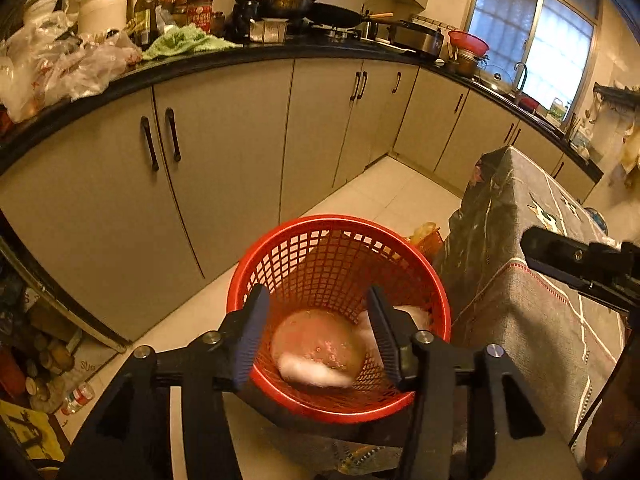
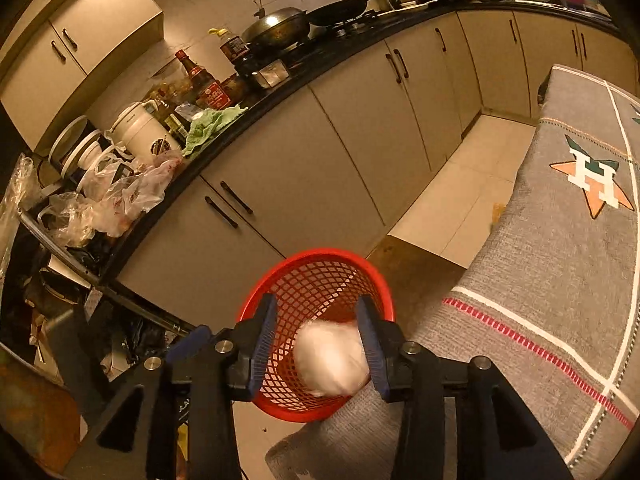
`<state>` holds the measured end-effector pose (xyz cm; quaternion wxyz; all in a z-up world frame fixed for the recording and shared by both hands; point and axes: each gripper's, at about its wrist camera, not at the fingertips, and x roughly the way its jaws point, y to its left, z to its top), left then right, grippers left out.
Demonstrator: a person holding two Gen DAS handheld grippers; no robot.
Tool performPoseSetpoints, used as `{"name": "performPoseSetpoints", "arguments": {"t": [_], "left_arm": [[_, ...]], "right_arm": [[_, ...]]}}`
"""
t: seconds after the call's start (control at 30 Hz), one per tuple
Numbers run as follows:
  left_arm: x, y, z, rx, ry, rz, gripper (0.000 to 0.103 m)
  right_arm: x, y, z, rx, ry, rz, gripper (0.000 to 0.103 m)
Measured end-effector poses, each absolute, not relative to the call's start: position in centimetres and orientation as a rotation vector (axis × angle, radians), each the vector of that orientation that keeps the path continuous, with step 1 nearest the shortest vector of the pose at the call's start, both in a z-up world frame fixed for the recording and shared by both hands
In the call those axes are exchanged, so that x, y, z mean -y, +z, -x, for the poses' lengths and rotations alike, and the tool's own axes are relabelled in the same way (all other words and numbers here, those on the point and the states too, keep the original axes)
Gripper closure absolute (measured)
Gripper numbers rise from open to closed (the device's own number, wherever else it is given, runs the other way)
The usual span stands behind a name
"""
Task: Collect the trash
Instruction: 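Carry both items to the red wastebasket and open both tools to drop them, then return both open tools to the table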
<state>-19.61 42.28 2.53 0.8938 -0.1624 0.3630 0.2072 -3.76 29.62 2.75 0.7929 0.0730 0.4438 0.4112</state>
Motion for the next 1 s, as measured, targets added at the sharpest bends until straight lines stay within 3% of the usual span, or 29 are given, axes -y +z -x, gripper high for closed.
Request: {"name": "performPoseSetpoints", "arguments": {"t": [0.47, 1.0], "left_arm": [[-35.6, 5.2, 18.9, -0.736, 0.453, 0.138, 0.035], [-28.1, 7.9, 18.2, -0.734, 0.411, 0.002, 0.030]], "right_arm": [[-19.4, 3.4, 6.1, -0.918, 0.743, -0.176, 0.050], [-7.8, 4.8, 8.3, -0.833, 0.625, -0.298, 0.041]]}}
